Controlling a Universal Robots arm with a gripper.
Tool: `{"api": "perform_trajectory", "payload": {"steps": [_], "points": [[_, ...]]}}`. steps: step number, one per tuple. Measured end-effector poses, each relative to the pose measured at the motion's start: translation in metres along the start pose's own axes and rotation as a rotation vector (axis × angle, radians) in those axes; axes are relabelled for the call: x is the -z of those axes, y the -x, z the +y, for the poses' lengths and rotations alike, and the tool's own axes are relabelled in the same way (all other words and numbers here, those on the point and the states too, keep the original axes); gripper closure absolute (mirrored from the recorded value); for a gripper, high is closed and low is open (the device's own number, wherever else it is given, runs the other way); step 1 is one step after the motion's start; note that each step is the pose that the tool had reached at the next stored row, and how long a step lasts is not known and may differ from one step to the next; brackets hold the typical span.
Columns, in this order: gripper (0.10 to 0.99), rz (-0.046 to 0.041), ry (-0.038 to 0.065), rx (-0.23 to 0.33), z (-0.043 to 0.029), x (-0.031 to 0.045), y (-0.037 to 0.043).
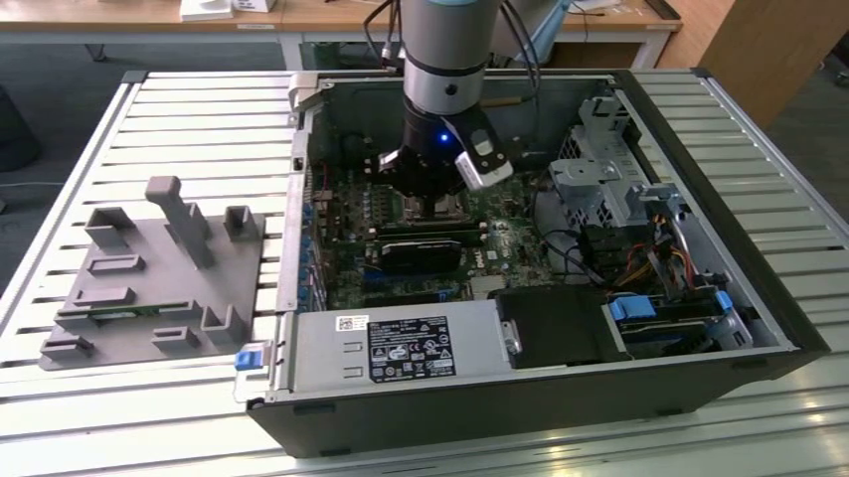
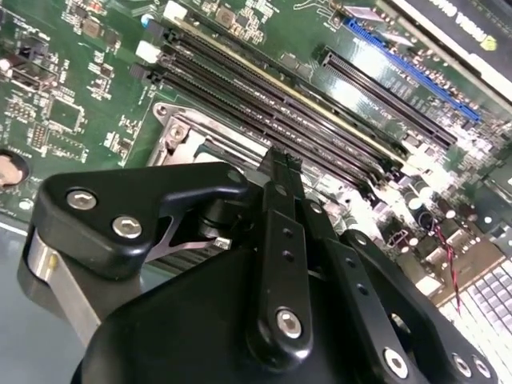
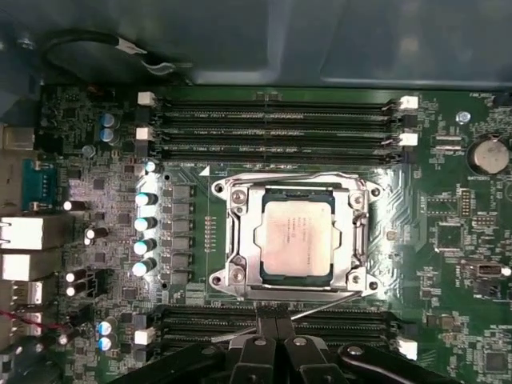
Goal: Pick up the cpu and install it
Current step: 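Install the second cpu locking lever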
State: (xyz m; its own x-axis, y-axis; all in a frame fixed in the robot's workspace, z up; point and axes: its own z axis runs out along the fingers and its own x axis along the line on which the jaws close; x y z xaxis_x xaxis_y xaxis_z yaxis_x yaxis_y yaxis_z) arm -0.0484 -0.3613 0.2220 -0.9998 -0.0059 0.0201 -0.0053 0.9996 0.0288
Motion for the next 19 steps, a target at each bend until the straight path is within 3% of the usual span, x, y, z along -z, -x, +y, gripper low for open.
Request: {"api": "perform_trajectory", "payload": {"steps": [3, 7, 13, 19], "points": [[0.98, 0.0003, 0.001, 0.0, -0.0003, -0.0041, -0.0002], [0.98, -0.0001, 0.018, 0.0, -0.0043, -0.0042, -0.0008], [0.98, -0.0001, 0.029, 0.0, -0.0118, -0.0042, -0.0046], [0.98, -0.0002, 0.034, 0.0, -0.0126, -0.0048, -0.0088]]}}
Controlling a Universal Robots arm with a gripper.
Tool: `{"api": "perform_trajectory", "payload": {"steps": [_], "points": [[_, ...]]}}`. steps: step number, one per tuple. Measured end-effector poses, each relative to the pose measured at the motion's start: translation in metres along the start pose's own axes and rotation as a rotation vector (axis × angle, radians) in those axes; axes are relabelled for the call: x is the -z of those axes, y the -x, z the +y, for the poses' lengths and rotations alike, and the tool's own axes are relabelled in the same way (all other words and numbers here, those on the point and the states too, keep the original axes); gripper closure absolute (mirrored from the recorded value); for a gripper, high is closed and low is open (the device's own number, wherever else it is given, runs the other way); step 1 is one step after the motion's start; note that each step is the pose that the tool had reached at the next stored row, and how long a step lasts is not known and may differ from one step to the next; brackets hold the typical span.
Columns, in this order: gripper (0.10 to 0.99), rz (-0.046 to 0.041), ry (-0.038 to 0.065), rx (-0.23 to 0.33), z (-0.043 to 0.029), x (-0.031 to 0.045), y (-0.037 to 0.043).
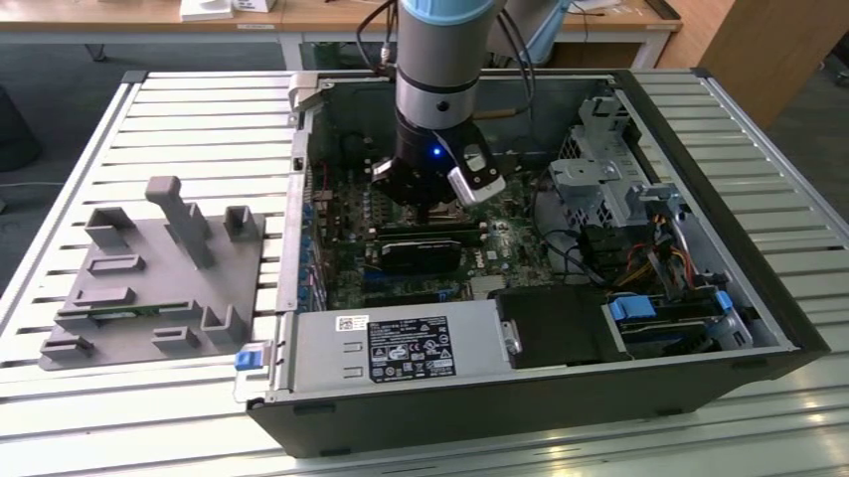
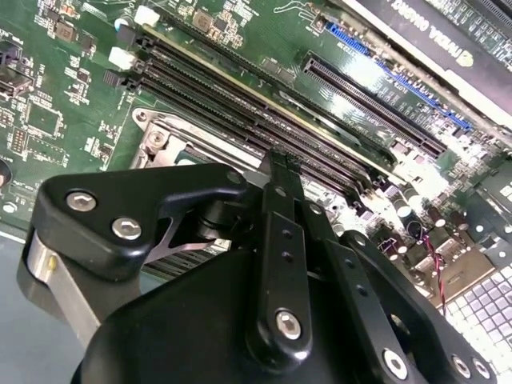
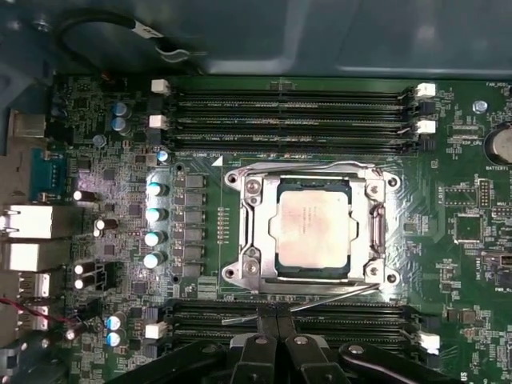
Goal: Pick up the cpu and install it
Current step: 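Install the second cpu locking lever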
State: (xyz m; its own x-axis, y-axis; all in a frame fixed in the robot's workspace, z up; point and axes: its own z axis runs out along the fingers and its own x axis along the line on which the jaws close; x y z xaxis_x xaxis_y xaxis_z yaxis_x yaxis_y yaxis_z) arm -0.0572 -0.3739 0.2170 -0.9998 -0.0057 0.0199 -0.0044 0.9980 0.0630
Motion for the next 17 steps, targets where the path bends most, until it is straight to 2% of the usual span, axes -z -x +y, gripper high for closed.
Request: {"api": "perform_trajectory", "payload": {"steps": [3, 10, 13, 17], "points": [[0.98, 0.0001, 0.0, 0.0, -0.0002, -0.0019, -0.0019], [0.98, 0.0006, 0.001, 0.0, -0.0009, -0.0119, -0.0018], [0.98, 0.0003, 0.013, 0.0, -0.0031, -0.0127, -0.0022], [0.98, 0.0002, 0.031, 0.0, -0.0094, -0.0126, -0.0032]]}}
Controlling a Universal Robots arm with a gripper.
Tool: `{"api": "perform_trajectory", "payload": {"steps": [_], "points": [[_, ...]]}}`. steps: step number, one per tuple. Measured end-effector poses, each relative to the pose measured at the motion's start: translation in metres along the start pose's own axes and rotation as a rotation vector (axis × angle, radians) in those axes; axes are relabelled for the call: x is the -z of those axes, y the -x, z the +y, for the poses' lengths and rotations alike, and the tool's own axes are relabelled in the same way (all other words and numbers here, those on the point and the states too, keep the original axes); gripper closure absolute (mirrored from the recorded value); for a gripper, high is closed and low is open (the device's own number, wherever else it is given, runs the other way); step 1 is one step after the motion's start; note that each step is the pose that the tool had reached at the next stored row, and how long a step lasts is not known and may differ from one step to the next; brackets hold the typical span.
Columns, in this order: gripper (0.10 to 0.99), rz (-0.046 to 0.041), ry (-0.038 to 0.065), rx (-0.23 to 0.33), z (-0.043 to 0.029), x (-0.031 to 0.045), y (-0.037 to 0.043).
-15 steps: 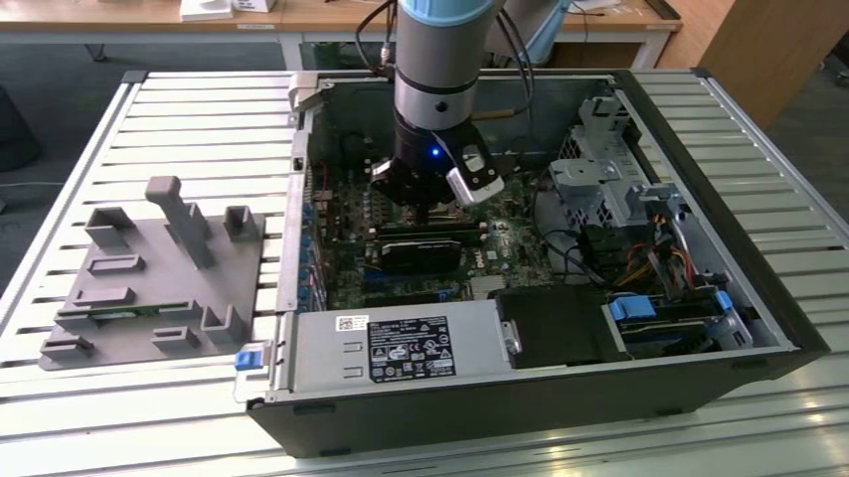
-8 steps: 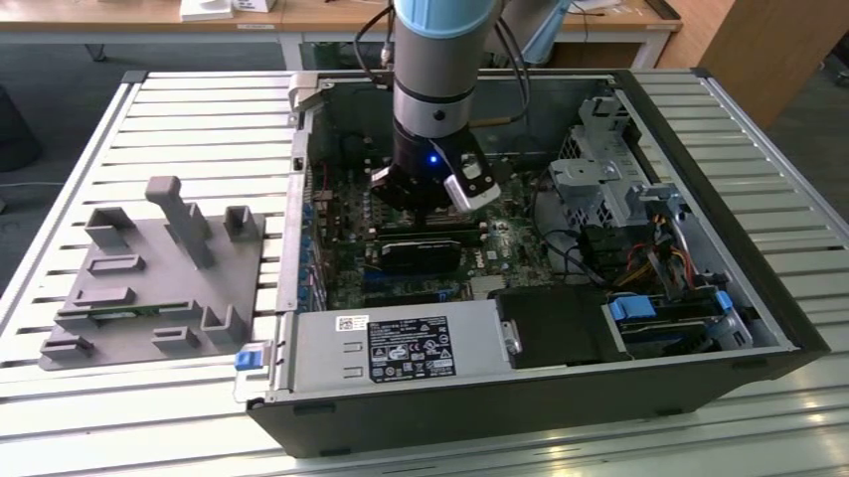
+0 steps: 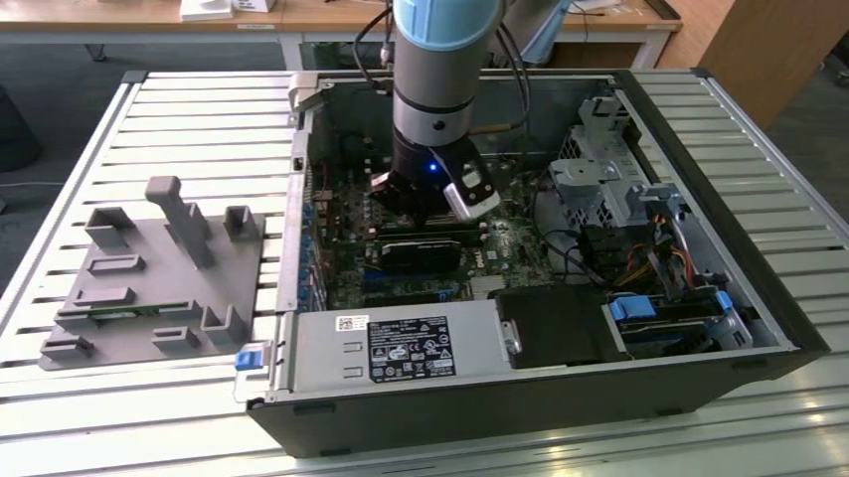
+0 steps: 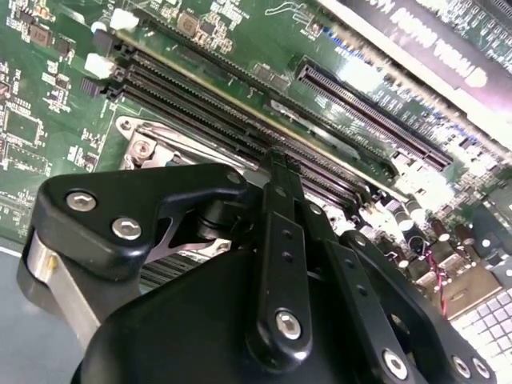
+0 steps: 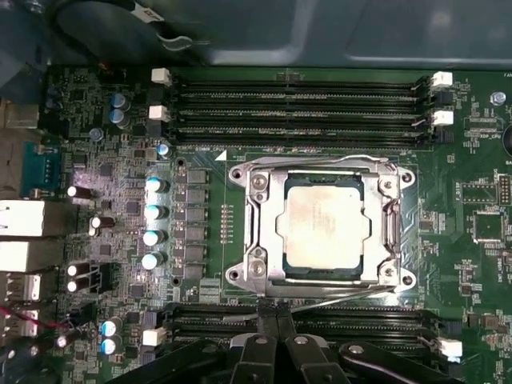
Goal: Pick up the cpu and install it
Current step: 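Install the second cpu locking lever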
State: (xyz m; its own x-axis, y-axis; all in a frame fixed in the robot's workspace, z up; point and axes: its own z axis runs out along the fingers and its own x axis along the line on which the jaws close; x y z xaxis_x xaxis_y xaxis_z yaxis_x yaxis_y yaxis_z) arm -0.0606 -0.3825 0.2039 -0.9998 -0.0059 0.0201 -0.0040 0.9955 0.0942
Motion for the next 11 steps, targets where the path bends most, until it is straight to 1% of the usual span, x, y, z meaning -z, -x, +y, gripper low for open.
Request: {"api": "perform_trajectory", "payload": {"steps": [3, 5, 11], "points": [[0.98, -0.0001, 0.022, 0.0, -0.0032, 0.0003, -0.0019], [0.98, -0.0001, 0.034, 0.001, -0.0039, 0.0003, -0.0032], [0.98, -0.0001, 0.057, 0.001, -0.004, 0.0, -0.0083]]}}
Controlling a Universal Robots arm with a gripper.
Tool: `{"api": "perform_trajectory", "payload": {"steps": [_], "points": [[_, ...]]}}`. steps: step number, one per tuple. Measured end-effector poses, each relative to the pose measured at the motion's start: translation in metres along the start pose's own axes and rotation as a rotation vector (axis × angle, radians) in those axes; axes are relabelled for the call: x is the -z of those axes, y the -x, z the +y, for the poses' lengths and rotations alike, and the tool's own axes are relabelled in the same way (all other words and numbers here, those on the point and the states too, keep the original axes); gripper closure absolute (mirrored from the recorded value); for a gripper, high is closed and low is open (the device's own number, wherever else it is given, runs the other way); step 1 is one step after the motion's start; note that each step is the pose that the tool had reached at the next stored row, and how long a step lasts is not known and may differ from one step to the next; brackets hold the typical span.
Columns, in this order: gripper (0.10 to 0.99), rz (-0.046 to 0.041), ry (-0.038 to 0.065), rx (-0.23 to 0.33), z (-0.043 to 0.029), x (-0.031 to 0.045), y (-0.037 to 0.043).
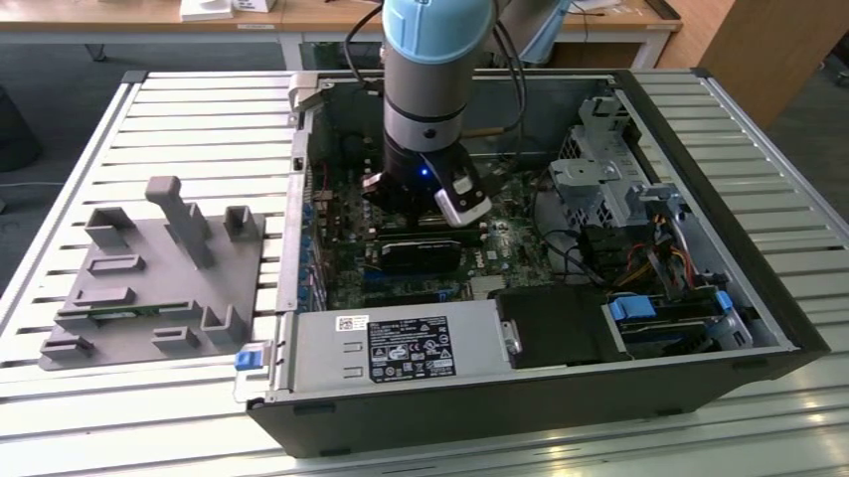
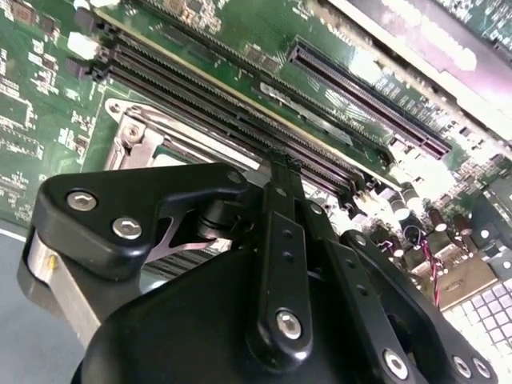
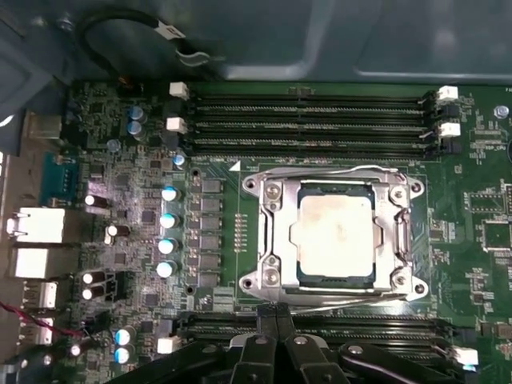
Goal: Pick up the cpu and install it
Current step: 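Install the second cpu locking lever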
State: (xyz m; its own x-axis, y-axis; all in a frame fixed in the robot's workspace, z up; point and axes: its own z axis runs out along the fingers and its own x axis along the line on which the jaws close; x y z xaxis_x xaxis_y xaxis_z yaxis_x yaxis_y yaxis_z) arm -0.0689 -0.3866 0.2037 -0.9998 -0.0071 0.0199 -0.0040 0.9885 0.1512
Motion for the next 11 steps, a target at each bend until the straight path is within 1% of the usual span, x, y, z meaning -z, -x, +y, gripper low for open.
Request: {"api": "perform_trajectory", "payload": {"steps": [1, 4, 5, 7, 8, 11], "points": [[0.98, 0.0, 0.005, 0.0, -0.0001, -0.0004, -0.0006], [0.98, -0.0001, 0.025, 0.001, -0.0012, -0.0027, -0.0006], [0.98, -0.0002, 0.032, 0.001, -0.0013, -0.0031, -0.0007], [0.98, -0.0003, 0.05, 0.001, -0.0017, -0.0037, -0.0013], [0.98, -0.0002, 0.056, 0.001, -0.0021, -0.0043, -0.0015], [0.98, -0.0003, 0.063, 0.001, -0.0036, -0.0068, -0.0015]]}}
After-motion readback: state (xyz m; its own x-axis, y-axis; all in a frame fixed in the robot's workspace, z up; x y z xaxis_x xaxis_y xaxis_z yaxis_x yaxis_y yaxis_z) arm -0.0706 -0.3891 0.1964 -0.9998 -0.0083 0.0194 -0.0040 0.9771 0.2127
